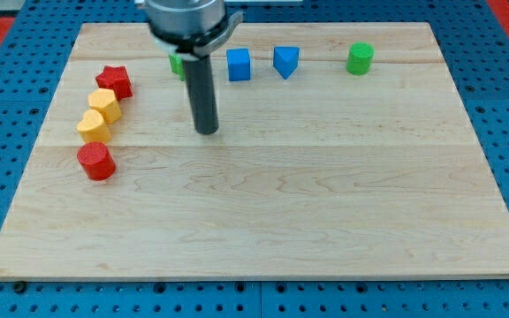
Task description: Point your arm to the bottom of the red circle
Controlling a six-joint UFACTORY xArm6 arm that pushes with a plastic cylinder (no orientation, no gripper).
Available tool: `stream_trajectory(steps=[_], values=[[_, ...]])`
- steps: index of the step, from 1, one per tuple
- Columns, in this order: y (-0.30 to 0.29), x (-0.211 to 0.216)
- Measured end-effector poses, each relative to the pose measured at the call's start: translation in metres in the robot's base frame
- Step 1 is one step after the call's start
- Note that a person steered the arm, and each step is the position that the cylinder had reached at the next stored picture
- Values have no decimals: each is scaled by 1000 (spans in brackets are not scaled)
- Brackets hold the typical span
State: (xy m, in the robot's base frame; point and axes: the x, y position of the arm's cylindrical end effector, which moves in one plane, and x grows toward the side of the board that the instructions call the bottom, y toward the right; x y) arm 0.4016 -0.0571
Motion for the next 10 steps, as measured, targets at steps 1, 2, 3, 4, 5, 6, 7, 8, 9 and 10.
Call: stream_trajectory(steps=[1,2,3,4,5,6,7,8,9,10], values=[[73,-22],[160,-60],[225,-52],[247,-23],[231,14],[192,86],[128,152],[11,163],[-99,161],[-180,128]])
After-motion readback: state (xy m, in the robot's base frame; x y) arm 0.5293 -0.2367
